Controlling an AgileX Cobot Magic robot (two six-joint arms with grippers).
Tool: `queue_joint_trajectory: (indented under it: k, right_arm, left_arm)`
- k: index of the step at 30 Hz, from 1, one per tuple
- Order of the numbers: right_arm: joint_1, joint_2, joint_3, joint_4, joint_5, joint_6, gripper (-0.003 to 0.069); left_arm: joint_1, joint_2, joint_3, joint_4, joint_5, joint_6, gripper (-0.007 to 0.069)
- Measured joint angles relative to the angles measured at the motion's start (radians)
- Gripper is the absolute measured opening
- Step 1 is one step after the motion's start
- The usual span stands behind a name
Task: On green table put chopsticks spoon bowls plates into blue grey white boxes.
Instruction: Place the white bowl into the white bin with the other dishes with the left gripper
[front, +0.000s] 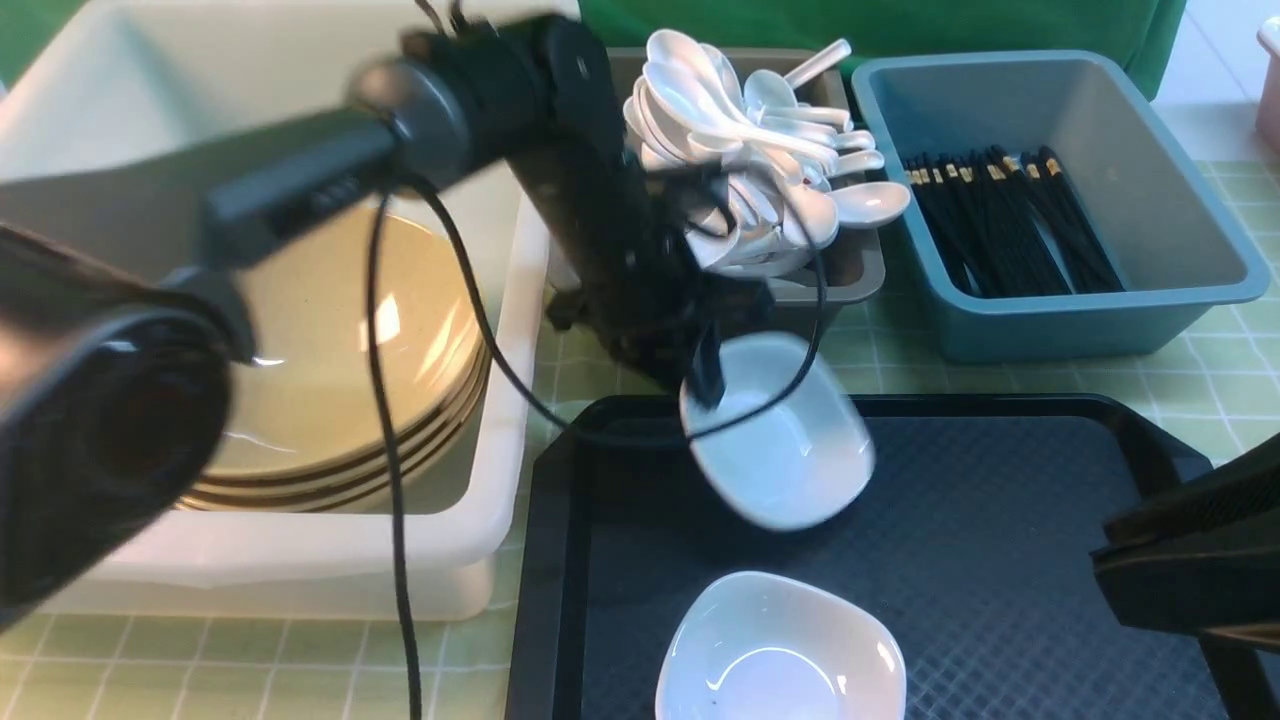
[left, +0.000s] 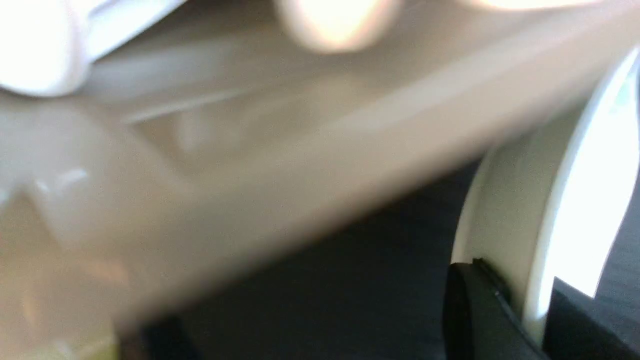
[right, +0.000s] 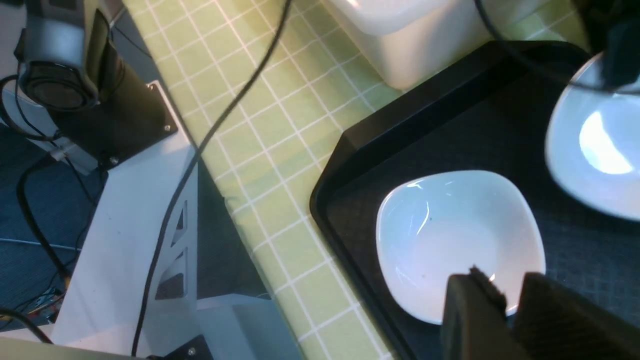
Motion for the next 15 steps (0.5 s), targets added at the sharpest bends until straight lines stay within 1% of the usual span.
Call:
queue_joint_trajectory:
  k: [5, 8, 11, 12, 13, 14, 15]
  right_arm:
    - [0.000, 0.000, -0.010, 0.004, -0.002, -0.011, 0.0143]
    - [0.000, 0.000, -0.024, 0.031, -0.036, -0.075, 0.0143]
    - [0.000, 0.000, -0.029, 0.070, -0.080, -0.138, 0.0144]
    - [0.000, 0.000, -0.029, 0.119, -0.139, -0.184, 0.0144]
    - [0.000, 0.000, -0.029, 0.119, -0.146, -0.190, 0.0144]
    - [0.000, 0.001, -0.029, 0.176, -0.197, -0.230, 0.0144]
    - [0.000, 0.002, -0.029, 0.192, -0.211, -0.244, 0.0144]
  left_arm:
    - [0.008, -0.188, 0.000, -0.035, 0.004, 0.038, 0.0015]
    - [0.051, -0.316, 0.000, -0.007, 0.018, 0.045, 0.0015]
    - [0.114, -0.410, 0.017, 0.027, 0.022, 0.032, 0.0015]
    - [0.180, -0.488, 0.056, 0.045, 0.022, 0.028, 0.0015]
    - [0.190, -0.488, 0.062, 0.047, 0.022, 0.028, 0.0015]
    - [0.265, -0.548, 0.119, 0.055, 0.022, 0.028, 0.0015]
    - [0.290, -0.573, 0.147, 0.056, 0.022, 0.028, 0.0015]
